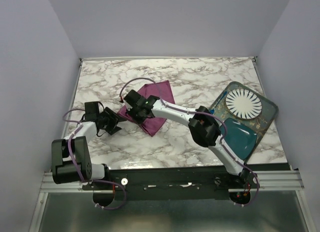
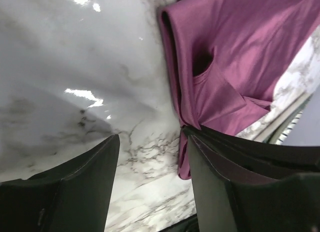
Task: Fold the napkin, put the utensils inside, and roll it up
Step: Roll the napkin with the utensil
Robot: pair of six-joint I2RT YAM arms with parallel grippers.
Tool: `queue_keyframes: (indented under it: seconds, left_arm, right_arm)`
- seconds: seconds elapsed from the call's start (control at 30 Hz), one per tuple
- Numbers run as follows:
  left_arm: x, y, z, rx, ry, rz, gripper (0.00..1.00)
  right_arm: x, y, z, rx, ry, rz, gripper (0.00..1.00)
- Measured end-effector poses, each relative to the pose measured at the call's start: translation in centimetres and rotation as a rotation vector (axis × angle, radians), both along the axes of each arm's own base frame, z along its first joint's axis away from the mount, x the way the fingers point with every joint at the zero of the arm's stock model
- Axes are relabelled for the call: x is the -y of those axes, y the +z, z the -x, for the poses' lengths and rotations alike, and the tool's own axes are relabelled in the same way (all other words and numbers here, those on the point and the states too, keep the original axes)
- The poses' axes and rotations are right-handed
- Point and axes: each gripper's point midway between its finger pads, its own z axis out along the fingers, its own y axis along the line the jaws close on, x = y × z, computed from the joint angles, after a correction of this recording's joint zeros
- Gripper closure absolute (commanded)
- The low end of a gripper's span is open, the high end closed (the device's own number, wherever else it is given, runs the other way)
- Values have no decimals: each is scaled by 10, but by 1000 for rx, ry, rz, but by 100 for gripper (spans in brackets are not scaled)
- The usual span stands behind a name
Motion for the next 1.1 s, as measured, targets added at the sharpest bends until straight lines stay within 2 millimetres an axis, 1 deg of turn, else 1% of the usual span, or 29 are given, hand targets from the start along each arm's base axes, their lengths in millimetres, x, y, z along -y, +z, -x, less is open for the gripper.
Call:
queue_keyframes:
  seconds: [0.13, 0.2, 0.33, 0.47, 0.53, 0.67, 0.73, 0.9, 0.93, 0.97, 1.03, 1.07, 1.1]
  left_arm:
    - [8, 1, -13, 23, 3, 73, 33]
    - [10, 1, -17, 29, 9, 94, 30]
    - [17, -4, -22, 9, 13, 142, 28]
    - [30, -1, -35, 18, -17, 160, 25]
    - [41, -1, -37, 21, -43, 166, 27]
    - [56, -3, -40, 6, -63, 182, 35]
    - [58, -4, -43, -11, -57, 187, 39]
    - [60, -8, -52, -44, -44, 123, 55]
    - [59, -9, -54, -48, -44, 109, 58]
    - [59, -10, -55, -52, -47, 93, 66]
    - [59, -13, -57, -61, -53, 67, 77]
    - [59, -14, -57, -64, -60, 54, 86]
    - [58, -15, -57, -71, -69, 42, 90]
  right_arm:
    - [2, 0, -4, -116, -21, -80, 99]
    - [5, -1, -6, -177, -38, -120, 100]
    - [7, -1, -3, -263, -48, -183, 100]
    - [7, 1, -2, -342, -54, -244, 100]
    - [10, 2, -4, -386, -58, -279, 100]
    - [14, 5, -5, -478, -64, -348, 100]
    - [16, 7, -7, -516, -66, -379, 100]
    - [19, 16, -11, -579, -47, -448, 100]
    - [20, 17, -11, -587, -45, -457, 100]
    - [20, 18, -11, -596, -41, -466, 100]
    - [19, 22, -10, -610, -26, -482, 100]
    - [19, 23, -9, -615, -17, -489, 100]
    - [18, 24, -8, -617, -11, -493, 99]
